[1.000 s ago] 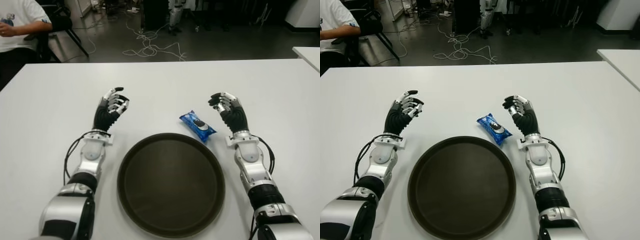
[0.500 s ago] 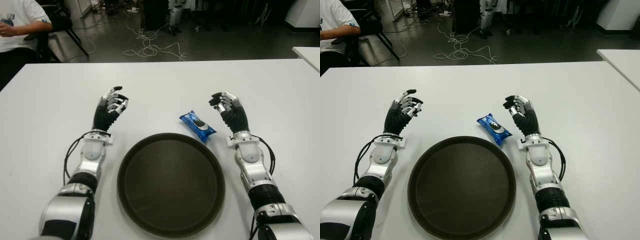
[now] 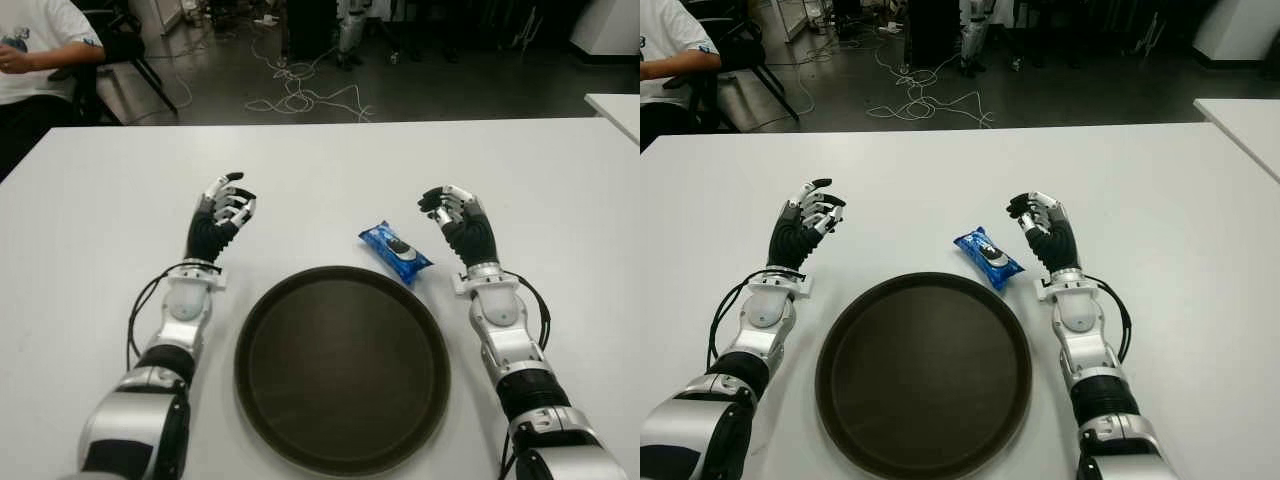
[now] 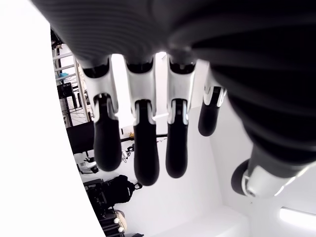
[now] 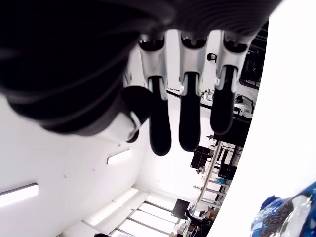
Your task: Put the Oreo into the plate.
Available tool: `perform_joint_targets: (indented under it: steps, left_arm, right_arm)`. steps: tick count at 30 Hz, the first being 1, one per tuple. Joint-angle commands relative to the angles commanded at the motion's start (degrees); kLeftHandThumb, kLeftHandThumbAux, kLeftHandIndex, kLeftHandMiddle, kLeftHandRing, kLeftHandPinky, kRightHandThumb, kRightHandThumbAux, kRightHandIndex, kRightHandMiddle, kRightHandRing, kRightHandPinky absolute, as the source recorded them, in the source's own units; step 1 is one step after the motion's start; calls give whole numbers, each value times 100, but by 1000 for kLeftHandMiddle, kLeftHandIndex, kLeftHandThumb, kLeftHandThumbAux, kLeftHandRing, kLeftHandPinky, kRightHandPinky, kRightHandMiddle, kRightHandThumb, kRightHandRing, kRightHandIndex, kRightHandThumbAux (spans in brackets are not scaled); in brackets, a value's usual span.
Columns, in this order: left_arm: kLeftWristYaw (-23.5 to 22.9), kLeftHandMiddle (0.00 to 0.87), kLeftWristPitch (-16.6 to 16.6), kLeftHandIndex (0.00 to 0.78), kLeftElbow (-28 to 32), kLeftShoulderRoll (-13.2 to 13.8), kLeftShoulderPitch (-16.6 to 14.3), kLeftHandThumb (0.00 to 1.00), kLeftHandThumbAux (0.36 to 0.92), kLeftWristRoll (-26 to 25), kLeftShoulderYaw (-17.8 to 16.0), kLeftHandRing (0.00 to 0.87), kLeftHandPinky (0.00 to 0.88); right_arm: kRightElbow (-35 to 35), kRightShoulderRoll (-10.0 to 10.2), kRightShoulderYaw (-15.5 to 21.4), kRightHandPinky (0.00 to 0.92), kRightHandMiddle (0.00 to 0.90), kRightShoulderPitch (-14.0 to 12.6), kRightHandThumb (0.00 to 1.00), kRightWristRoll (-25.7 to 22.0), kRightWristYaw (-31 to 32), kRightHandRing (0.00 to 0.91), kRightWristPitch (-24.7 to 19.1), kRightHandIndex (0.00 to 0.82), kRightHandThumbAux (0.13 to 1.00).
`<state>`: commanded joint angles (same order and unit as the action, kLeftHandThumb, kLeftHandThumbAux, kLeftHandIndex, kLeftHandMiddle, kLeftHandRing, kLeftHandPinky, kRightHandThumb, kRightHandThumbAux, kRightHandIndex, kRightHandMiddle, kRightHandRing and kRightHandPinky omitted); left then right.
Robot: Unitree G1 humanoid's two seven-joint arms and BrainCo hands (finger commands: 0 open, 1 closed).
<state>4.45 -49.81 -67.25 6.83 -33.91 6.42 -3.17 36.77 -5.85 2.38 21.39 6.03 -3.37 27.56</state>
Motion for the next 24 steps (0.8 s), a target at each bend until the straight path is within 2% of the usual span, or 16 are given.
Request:
perform_joint_targets:
  steps: [11, 24]
  left_arm:
    - [-234, 423, 73, 226, -1, -72, 12, 469, 611, -191, -79, 480, 540]
    - [-343, 391, 119, 218, -75, -95, -22, 478, 609, -307, -138, 458, 523]
  right_arm:
    - [34, 8, 7, 387, 465, -22, 827, -38, 38, 392, -6, 392, 688]
    - [30, 5, -5, 398, 464, 7, 828, 16, -17, 401, 42, 398, 687]
